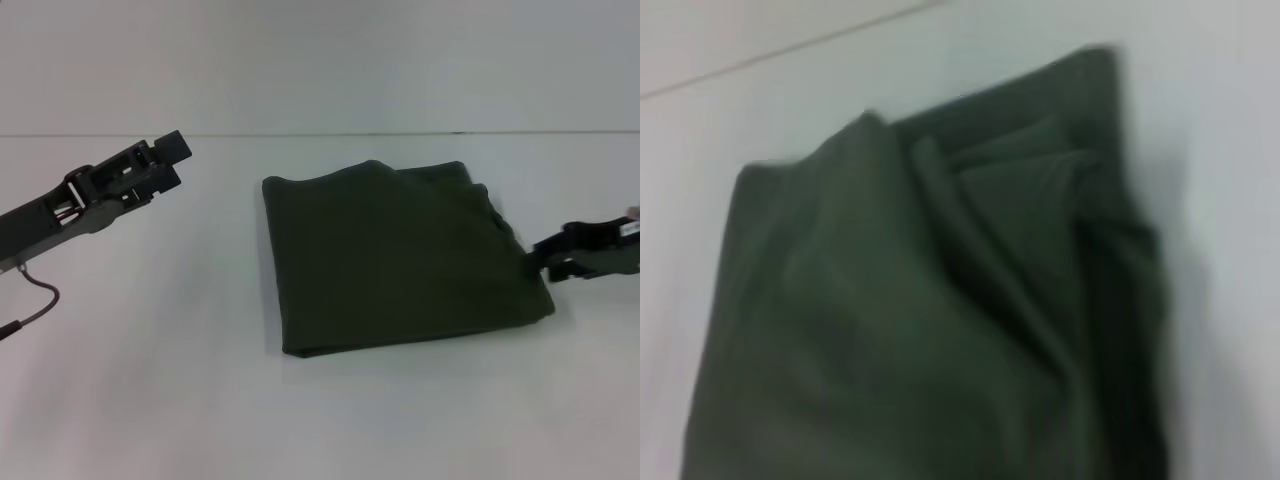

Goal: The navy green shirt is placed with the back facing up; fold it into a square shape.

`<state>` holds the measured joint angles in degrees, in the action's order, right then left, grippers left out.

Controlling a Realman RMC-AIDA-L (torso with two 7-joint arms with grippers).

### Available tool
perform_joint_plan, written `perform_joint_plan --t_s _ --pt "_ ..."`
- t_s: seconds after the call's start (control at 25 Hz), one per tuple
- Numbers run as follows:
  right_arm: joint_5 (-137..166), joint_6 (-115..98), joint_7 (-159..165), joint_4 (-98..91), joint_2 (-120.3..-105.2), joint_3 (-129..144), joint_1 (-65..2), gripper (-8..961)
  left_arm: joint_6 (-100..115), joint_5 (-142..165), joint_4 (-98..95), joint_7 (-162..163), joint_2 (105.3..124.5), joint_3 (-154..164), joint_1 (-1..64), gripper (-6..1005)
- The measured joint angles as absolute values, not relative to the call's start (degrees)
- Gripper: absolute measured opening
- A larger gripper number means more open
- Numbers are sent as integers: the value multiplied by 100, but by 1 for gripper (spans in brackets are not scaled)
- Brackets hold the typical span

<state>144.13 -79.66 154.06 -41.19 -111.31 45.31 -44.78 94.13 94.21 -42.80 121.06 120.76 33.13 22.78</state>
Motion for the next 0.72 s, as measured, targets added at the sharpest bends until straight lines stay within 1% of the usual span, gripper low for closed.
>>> perform_joint_plan --t_s 0.2,0.28,0.4,0.48,0.56,0.72 --pt "14141 -7990 15032 -4620 -11100 4244 -4108 451 9488 9410 -4280 12096 12077 3275 2275 930" --pt "13624 -8033 14322 -4648 -11160 4006 -3881 452 9502 9410 -4280 12090 12080 3249 2245 928" --pt "12571 -8068 13078 -4559 -11287 3626 -3396 453 9506 9432 -4280 12112 12084 3253 2186 926" --pt "11899 -8095 12454 -4429 -11323 3392 -3117 454 9516 9463 -4280 12164 12071 3294 2150 925" --pt "11215 -8118 11979 -4204 -11302 3082 -2817 455 9555 9519 -4280 12255 12035 3356 2124 923" --pt "10617 -8091 11873 -3983 -11174 2569 -2543 456 9715 9919 -4280 12709 11965 3423 2159 921"
